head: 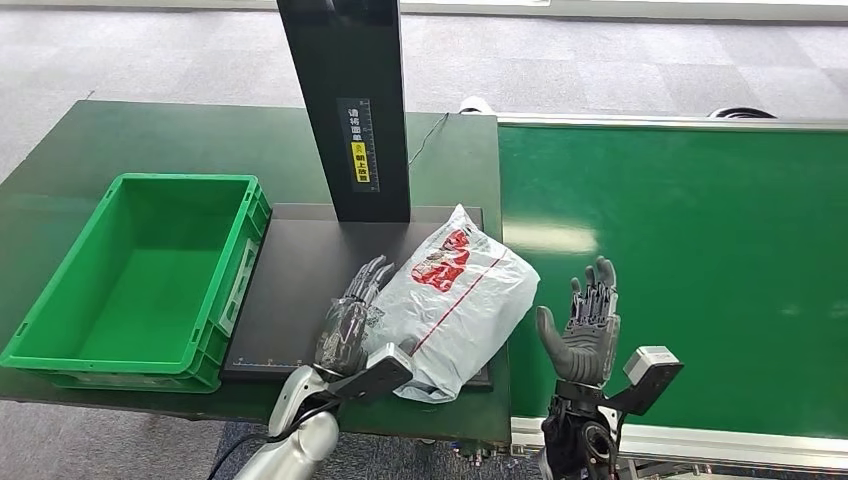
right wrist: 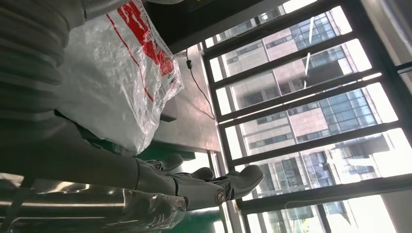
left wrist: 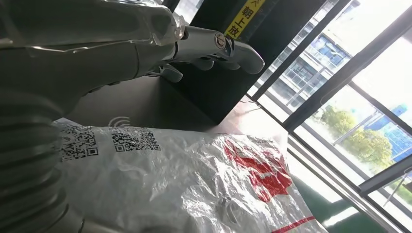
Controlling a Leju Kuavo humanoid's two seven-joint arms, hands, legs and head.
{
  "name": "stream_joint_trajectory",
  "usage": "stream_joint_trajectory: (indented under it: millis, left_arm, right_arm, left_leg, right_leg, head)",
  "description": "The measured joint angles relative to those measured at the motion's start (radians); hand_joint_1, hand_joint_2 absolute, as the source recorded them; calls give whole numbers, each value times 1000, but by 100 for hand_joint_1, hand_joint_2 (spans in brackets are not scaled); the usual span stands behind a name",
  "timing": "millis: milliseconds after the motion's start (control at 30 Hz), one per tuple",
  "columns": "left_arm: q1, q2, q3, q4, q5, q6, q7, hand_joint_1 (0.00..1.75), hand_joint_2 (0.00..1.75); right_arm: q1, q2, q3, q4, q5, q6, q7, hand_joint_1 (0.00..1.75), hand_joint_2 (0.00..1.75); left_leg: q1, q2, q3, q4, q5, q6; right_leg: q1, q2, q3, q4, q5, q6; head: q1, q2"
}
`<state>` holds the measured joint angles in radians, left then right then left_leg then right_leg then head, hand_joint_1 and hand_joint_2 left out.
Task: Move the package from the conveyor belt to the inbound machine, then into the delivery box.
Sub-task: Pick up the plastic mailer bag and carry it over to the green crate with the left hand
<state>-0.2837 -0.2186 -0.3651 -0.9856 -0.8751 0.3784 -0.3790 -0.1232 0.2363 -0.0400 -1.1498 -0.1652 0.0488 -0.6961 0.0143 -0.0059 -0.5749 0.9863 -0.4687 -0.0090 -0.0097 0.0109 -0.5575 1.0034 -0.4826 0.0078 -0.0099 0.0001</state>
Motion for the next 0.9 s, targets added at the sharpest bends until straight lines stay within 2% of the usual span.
stream_joint_trajectory:
  millis: [267,533,900]
  left_arm:
    - [-29,-1,-12,39,-1,4,2,0,175]
    - [-183,-1,-63,184,-6,-26,19,0,175]
    - [-301,20,-143,381,-93,-100,115,0,175]
  right_arm:
    - [2,0,-3,-2,0,1,0,0,175]
    - [6,0,-7,-7,-6,10,0,0,175]
    - [47,-3,-29,-51,-19,24,0,0,175]
  left_leg:
    - [0,0,0,0,0,0]
    - [0,0,0,0,0,0]
    - [0,0,1,0,0,0]
  right_leg:
    - [0,0,0,0,0,0]
    - [0,0,0,0,0,0]
    - [0,0,2,0,0,0]
  head:
    - [0,0]
    - [0,0]
    - [0,0]
